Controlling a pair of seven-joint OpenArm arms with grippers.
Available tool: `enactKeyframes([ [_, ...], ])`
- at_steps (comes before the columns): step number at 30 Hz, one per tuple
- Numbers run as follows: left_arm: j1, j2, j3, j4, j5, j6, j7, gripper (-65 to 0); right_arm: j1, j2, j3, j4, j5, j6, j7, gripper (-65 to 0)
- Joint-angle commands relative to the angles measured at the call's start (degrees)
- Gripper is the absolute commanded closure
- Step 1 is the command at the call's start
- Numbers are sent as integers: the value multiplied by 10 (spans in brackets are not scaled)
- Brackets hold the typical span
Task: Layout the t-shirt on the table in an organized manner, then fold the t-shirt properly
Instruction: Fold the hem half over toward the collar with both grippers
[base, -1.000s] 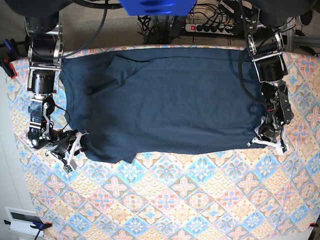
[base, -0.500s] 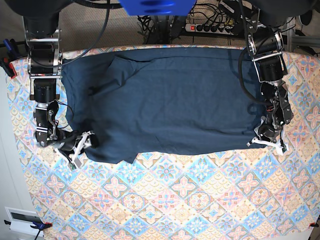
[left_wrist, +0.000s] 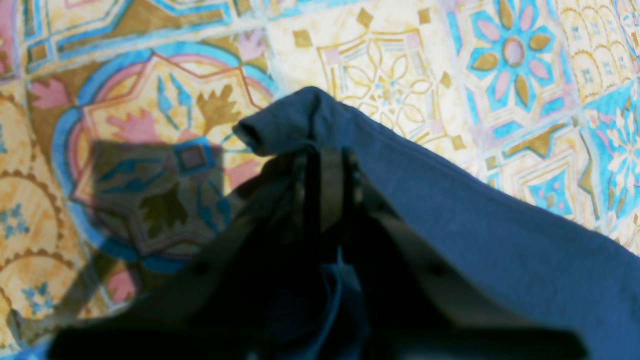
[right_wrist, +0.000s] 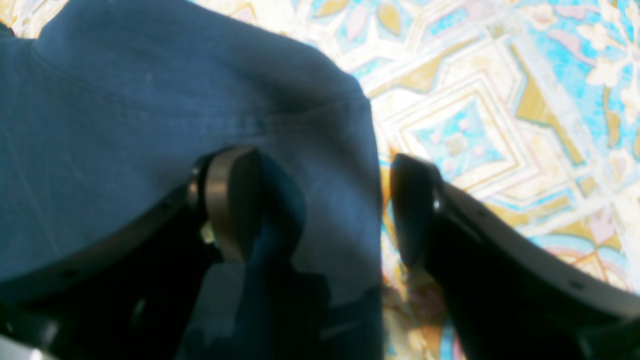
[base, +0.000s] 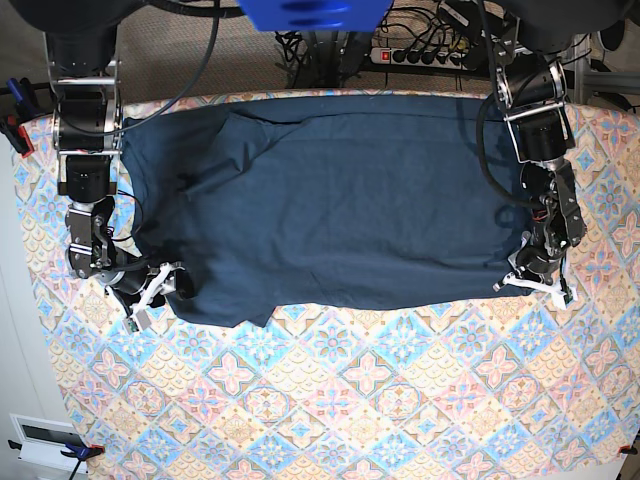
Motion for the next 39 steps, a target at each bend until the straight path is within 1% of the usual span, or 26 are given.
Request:
enactKeyframes([
  [1,-11,-8,-2,10,-2,1,-3,0,15,6,1,4,1,1,-4,-374],
  [2,-11,-8,-2,10,-2,1,-3,0,15,6,1,4,1,1,-3,-346],
  [4,-11,-9,-2,10,-2,1,-3,0,15,5,1,5,1,1,-1,-261],
  [7,-11,-9,-2,10,-2,1,-3,0,15,5,1,5,1,1,31,-125],
  [11,-4,-9,-2,11,-2,1,-3,0,15,5,1,5,1,1,36,-5],
  [17,-3,-9,-2,11,-2,0,-3,0,12,6,6,16,1,1,36,-2],
  [20,-3,-9,-2,11,-2,0,-3,0,10,13,6,76,1,1,36,-2],
  [21,-3,-9,-2,11,-2,0,-3,0,0,22,6,98,2,1,35,-2],
  [23,-3,-9,-2,20,-2,0,-3,0,-20,28,6,142,3,1,19,-2],
  [25,14,-10,-3,62,-2,0,-3,0,-43,30,21,197,3,1,-14,-2],
  [27,43,-10,-3,125,-2,0,-3,0,-72,30,57,247,2,1,-41,-2],
  [29,65,-10,-3,171,-2,0,-3,0,-97,30,86,285,2,1,-57,-2],
  [32,96,-10,-4,219,-2,0,-3,0,-128,30,109,332,2,1,-81,-2],
  [35,134,-9,-37,270,-2,0,-3,0,-157,30,124,373,2,1,-97,-2],
  [39,174,-8,-76,318,-11,0,-3,0,-206,30,160,436,2,1,-118,-2],
])
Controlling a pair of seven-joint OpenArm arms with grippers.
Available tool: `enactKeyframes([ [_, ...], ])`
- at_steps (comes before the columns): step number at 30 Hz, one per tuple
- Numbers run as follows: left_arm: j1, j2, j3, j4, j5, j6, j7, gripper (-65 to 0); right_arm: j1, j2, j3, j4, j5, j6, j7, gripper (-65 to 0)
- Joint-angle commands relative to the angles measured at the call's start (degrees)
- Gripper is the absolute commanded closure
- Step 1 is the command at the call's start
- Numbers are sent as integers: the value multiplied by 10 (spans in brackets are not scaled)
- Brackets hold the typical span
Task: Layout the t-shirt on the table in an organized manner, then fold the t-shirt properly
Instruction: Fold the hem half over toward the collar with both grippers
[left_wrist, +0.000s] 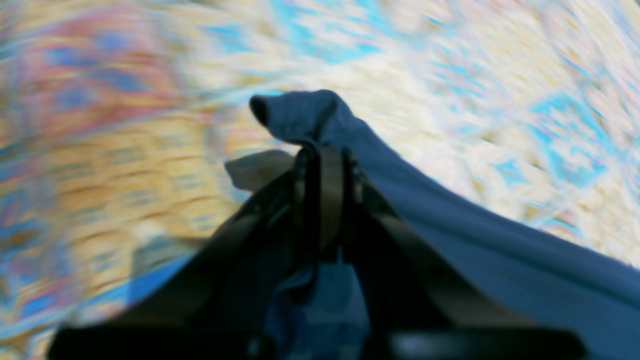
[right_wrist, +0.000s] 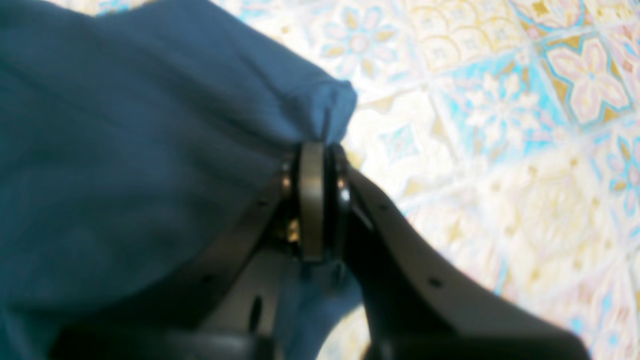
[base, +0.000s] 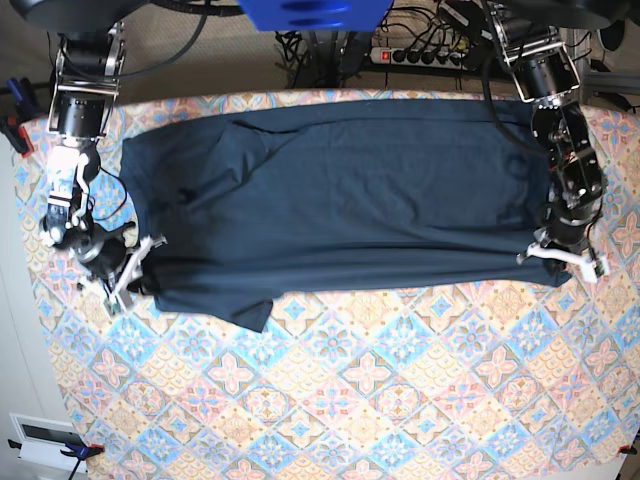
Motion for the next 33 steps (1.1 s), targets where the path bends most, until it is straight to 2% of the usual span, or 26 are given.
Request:
enactKeyframes([
  [1,2,-11,-5,20,-14,-2,-15,0,4,12,13,26,4,-5,3,-2],
  [5,50,-37,-20,46,-60,-2,-15,0,-39,12,45,85,4,-5,-16,-2],
  [11,118,-38,-66,59,-132,-2,-15,0,-88,12,95,153,4,-5,-67,-2],
  [15,170,-38,-79,94,-162,-2,-15,0,-130,12,105,190,4,-5,-69,-2],
  [19,218,-37,-79,137,-168,-2,-15,0,-177,12,105,228,4,-5,-69,-2],
  [24,253,-36,-79,138,-166,-2,-15,0,-219,12,105,249,4,-5,-70,-2],
  [30,281,-36,-73,135,-162,-2,-14,0,-236,12,104,244,4,-5,-72,0],
  [33,276,-36,-73,123,-162,0,22,0,-233,12,105,244,3,-5,-103,-2],
])
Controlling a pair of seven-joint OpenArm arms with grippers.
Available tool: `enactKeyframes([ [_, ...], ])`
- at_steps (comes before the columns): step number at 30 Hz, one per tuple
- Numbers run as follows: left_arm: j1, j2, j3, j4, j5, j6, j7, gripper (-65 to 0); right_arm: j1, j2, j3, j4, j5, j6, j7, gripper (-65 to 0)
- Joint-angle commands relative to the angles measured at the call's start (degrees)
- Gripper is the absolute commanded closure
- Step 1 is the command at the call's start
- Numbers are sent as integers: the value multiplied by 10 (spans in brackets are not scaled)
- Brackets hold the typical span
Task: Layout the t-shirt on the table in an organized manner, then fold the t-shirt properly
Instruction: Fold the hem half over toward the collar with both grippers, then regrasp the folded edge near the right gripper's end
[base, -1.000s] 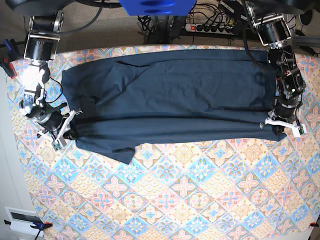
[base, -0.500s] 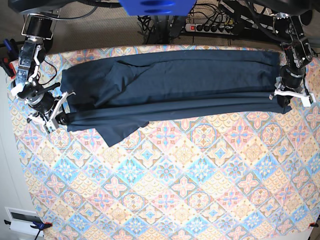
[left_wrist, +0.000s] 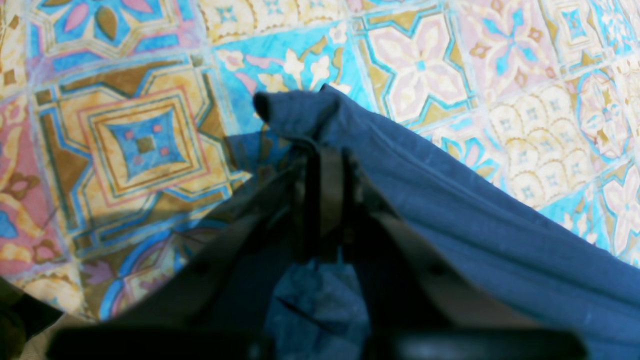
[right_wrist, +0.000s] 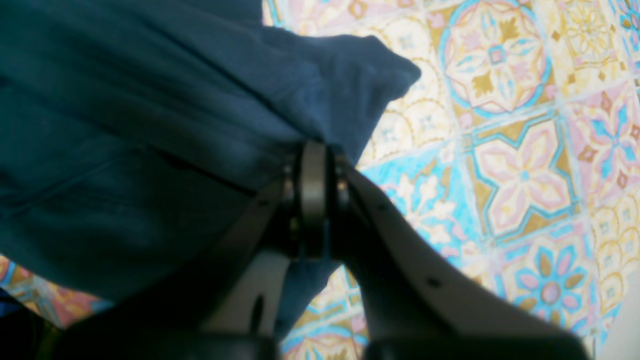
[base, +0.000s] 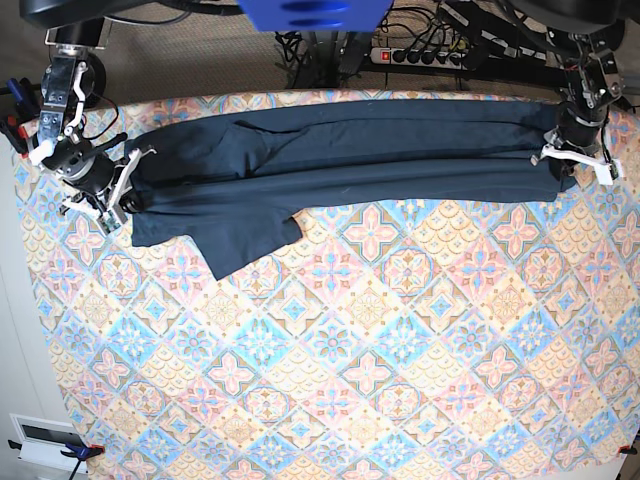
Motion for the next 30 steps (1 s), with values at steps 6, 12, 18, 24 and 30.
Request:
enactKeyframes([
  [6,-42,-10,-8,-14,-3,3,113,-84,8,14,4,13,-1,-5,-29,-12],
  [12,-41,-9,-11,12,-21,4,119,-184,4,14,7,50,-23,-5,-28,-135],
  [18,-18,-11,-66,12,-137,4,120,-291,4,10,7,116,-79,-5,-27,-210],
  [24,-15,-11,-107,12,-195,4,120,-345,8,10,7,131,-79,-5,-26,-210],
  [30,-19,-10,-108,12,-195,4,120,-345,36,-15,-48,128,-79,-5,-29,-213],
])
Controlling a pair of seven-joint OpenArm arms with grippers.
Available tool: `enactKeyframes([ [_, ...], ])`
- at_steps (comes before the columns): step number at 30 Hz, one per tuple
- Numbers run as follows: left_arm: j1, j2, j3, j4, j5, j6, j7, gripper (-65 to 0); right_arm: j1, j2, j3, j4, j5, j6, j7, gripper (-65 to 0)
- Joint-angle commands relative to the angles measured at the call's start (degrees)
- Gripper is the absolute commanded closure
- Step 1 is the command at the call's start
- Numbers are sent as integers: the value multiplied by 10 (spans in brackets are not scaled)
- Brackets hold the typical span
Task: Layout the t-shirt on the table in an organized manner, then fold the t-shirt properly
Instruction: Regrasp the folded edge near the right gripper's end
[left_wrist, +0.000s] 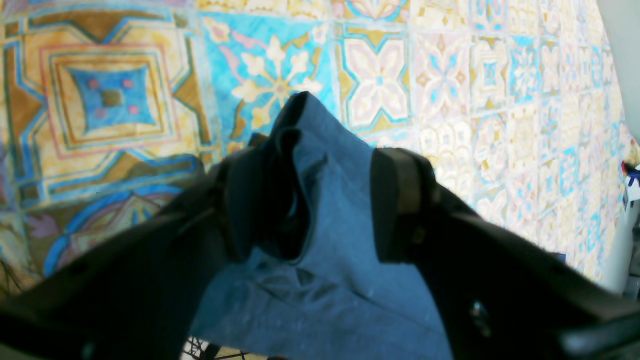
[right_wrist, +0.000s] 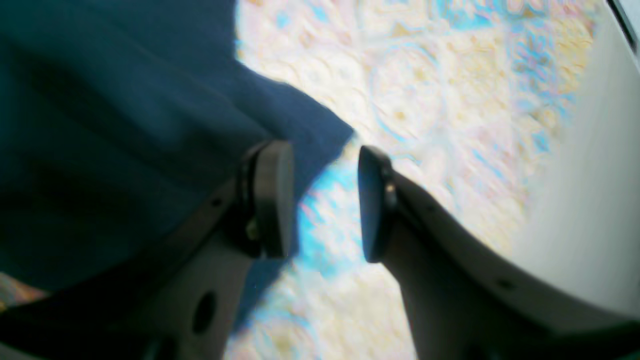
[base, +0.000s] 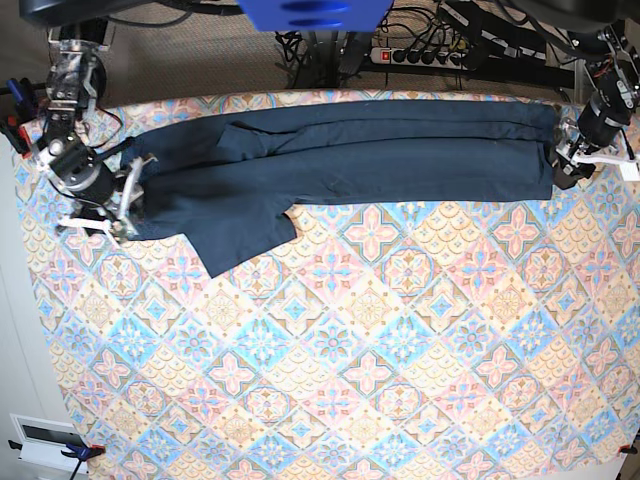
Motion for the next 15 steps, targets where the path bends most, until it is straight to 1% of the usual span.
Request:
enactKeyframes([
  [1,-3,-9,-6,10,-9,-3,-7,-345,24,4,-13,8,9,-2,18,-214],
  [4,-4,-8,-5,11,-10,-3,-7,-345,80,4,-45,-14,9,-2,14,-214],
  [6,-4,-8,-5,11,-17,-3,-7,-345,114,3,-63,-47,9,-2,1,-214],
  [9,-4,-10,-5,11,-26,-4,-7,-345,154,-10,-82,-109,9,-2,-3,-214],
  [15,-4,-9,-4,11,-29,-4,-7,-345,217,-33,-99,-221,9,-2,-5,-214],
])
